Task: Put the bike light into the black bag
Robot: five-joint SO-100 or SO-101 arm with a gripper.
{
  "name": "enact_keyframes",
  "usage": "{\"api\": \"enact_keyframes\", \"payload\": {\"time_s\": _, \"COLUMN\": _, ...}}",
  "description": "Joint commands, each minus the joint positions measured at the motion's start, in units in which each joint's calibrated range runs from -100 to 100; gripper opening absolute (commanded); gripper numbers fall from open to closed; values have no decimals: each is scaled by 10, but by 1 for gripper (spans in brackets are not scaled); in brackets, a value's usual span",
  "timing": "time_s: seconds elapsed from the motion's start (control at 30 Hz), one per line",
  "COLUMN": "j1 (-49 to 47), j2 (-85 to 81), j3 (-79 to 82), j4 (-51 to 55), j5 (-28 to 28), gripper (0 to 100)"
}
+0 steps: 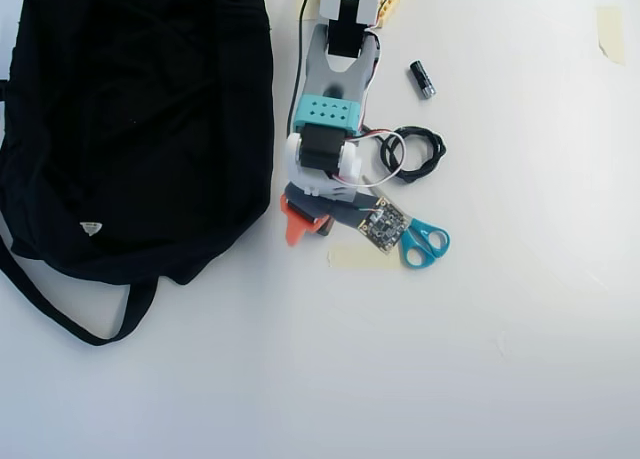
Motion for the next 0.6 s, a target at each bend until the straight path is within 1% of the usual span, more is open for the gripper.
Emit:
{"api": "enact_keyframes", "payload": {"time_s": 0.0, "j1": 17, "j2": -6, "j3": -3, "j4": -2, "j5": 15, "gripper": 30}}
{"api": "enact_keyframes", "payload": {"time_s": 0.2, "j1": 27, "j2": -5, "j3": -1, "j4": -2, "j5": 26, "gripper": 30}}
{"api": "enact_keyframes", "payload": {"time_s": 0.43, "j1": 22, "j2": -6, "j3": 42, "j4": -58, "j5": 30, "gripper": 30}}
{"api": "enact_keyframes", "payload": {"time_s": 0.57, "j1": 20, "j2": -6, "j3": 42, "j4": -66, "j5": 30, "gripper": 30}}
